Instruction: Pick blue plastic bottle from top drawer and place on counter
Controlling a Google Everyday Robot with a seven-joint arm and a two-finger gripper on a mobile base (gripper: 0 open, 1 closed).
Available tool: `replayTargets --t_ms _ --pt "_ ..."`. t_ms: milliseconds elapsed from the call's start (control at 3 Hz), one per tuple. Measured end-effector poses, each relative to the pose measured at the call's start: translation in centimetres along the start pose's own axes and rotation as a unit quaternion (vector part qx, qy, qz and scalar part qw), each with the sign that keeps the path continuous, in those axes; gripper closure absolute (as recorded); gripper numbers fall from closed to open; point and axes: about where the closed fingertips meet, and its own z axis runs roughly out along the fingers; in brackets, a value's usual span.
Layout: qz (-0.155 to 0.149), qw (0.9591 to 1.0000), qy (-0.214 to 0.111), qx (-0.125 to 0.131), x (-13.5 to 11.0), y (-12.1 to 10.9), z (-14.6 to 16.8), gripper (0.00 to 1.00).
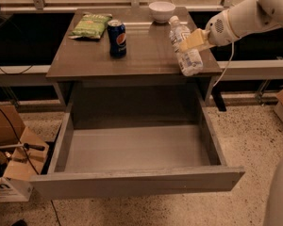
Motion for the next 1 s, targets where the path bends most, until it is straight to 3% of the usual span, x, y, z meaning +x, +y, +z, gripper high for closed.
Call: replayTargets --t_ms 333,667,1000 --pt "0.027 0.9996 0.002 0.006 -1.5 -2.0 3.9 1.0" --pt "0.045 0.9988 0.011 0.015 -2.4 -3.7 7.1 0.81" --pt "0.045 0.9988 0.009 0.016 -2.7 -4.0 7.5 0.58"
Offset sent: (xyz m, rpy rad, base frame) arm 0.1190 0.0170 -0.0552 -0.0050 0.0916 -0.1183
